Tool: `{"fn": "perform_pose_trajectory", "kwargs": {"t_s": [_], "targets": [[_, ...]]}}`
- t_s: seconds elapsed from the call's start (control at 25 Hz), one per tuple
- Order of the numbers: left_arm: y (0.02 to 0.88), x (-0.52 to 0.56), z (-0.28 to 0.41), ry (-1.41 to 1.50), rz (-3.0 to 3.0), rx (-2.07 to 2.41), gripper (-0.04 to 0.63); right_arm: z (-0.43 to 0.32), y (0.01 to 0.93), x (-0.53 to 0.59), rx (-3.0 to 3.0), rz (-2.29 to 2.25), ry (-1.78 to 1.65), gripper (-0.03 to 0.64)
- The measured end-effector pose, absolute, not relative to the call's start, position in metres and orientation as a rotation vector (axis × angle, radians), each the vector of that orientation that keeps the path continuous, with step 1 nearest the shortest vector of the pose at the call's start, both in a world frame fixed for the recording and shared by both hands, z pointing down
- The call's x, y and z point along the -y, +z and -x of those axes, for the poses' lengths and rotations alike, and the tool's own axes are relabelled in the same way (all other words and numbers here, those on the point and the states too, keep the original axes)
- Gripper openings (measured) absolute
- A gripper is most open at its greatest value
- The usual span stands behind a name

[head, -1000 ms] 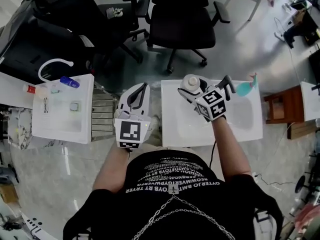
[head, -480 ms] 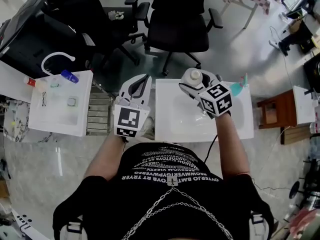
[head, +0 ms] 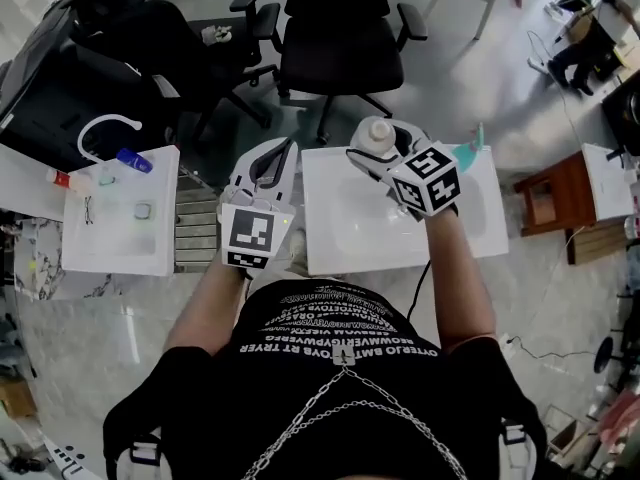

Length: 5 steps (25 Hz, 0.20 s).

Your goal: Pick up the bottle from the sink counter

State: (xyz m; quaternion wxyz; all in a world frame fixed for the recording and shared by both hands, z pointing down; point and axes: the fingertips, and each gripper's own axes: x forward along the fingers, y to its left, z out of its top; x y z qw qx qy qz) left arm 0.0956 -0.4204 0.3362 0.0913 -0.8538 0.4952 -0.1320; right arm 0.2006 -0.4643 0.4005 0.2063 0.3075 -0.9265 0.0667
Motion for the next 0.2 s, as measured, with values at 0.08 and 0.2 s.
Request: {"fn": "perform_pose_trajectory", "kwargs": {"t_s": [0.08,0.2], "targets": [[0.334,0.425,-0.098,-0.395,2.533,-1.468,0.005,-0.203,0.399,0.466,2.585,-0.86,0.19,0.331],[0.335,0.433,-0.104,-0.409,2.54,-1.451,0.005,-0.208,0.399,0.468,2.589,-0.87,0.196,0.331]]}}
